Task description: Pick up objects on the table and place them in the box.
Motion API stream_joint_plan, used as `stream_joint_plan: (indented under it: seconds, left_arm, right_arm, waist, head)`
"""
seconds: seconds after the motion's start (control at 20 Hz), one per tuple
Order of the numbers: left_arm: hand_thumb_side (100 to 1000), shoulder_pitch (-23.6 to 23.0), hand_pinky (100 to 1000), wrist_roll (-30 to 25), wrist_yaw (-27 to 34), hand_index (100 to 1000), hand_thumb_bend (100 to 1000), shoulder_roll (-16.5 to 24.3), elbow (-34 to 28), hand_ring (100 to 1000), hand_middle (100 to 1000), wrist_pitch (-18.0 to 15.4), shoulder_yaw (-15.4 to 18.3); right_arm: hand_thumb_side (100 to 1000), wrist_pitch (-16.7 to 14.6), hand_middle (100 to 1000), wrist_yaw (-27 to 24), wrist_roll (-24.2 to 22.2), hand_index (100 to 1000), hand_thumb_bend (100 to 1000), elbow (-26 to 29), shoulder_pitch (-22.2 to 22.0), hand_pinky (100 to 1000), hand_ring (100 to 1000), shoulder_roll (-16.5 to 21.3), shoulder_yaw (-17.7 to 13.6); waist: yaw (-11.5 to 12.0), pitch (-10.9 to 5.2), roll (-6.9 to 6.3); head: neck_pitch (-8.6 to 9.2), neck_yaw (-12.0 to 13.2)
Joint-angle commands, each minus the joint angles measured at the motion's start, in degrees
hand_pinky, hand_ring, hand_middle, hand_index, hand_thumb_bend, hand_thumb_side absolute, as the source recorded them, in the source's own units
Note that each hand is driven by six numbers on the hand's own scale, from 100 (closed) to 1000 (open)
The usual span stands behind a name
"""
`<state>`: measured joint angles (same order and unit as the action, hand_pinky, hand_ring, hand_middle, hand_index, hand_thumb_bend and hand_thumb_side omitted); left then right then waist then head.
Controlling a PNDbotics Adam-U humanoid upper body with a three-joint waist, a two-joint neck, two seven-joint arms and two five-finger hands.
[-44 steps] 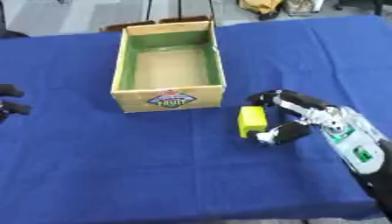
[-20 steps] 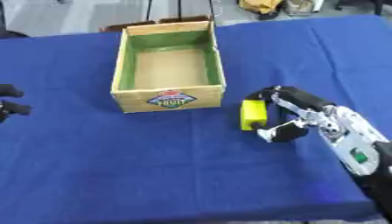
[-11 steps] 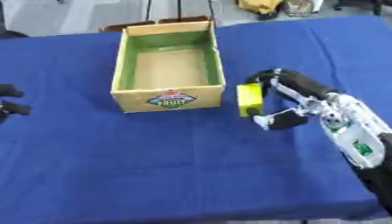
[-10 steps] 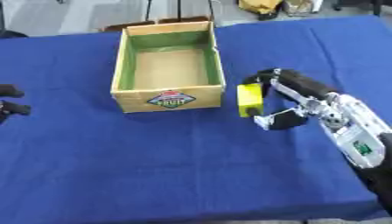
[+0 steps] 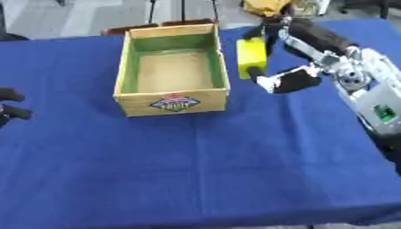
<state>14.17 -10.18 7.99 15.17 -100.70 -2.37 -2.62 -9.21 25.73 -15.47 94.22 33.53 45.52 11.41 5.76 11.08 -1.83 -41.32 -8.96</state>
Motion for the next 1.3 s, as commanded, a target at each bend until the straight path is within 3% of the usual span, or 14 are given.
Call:
stream_joint_plan:
  seconds: [0.05, 0.3, 0.6, 1.0, 1.3]
  left_arm:
    - [952, 0.4, 748, -0.4, 0.3, 752, 716, 1.3, -0.6, 557, 655, -0.1, -0.1]
    - [952, 0.3, 748, -0.9, 0.5, 752, 715, 1.3, -0.6, 556, 654, -0.1, -0.5]
    - [949, 0.5, 747, -1.3, 0.7, 751, 717, 1.2, -0.6, 555, 653, 0.0, -1.0]
    - [949, 0.9, 746, -1.8, 1.0, 751, 718, 0.8, -0.6, 554, 653, 0.1, -1.6]
    - [948, 0.9, 746, -1.9, 1.1, 750, 720, 0.5, -0.7, 553, 652, 0.1, -1.6]
  right_arm:
    - [254, 0.3, 427, -0.8, -0.3, 734, 100, -4.5, 4.3, 738, 602, -0.4, 0.3]
    - [263, -0.7, 431, 2.0, -0.7, 737, 100, -14.7, 11.4, 740, 606, -5.2, 1.3]
    - [276, -2.0, 431, 7.5, 1.2, 740, 100, -26.9, 17.7, 742, 609, -11.9, 0.2]
    - [315, -4.8, 453, 17.9, 3.0, 756, 100, -39.4, 21.5, 749, 624, -20.2, -0.8]
    - [332, -9.0, 466, 24.0, 3.0, 764, 100, -42.7, 21.3, 753, 633, -23.7, 0.2]
  waist:
    - [0.4, -1.19, -0.1]
    - [1.7, -1.82, -0.29]
    - [3.1, -2.02, -0.32]
    - [5.1, -1.96, -0.82]
    - [5.6, -1.88, -1.03]
  head:
    - [-0.53, -0.4]
    - [-1.0, -1.2]
    - [-0.95, -2.1]
    - [-0.69, -3.8]
    - [-0.78, -4.2]
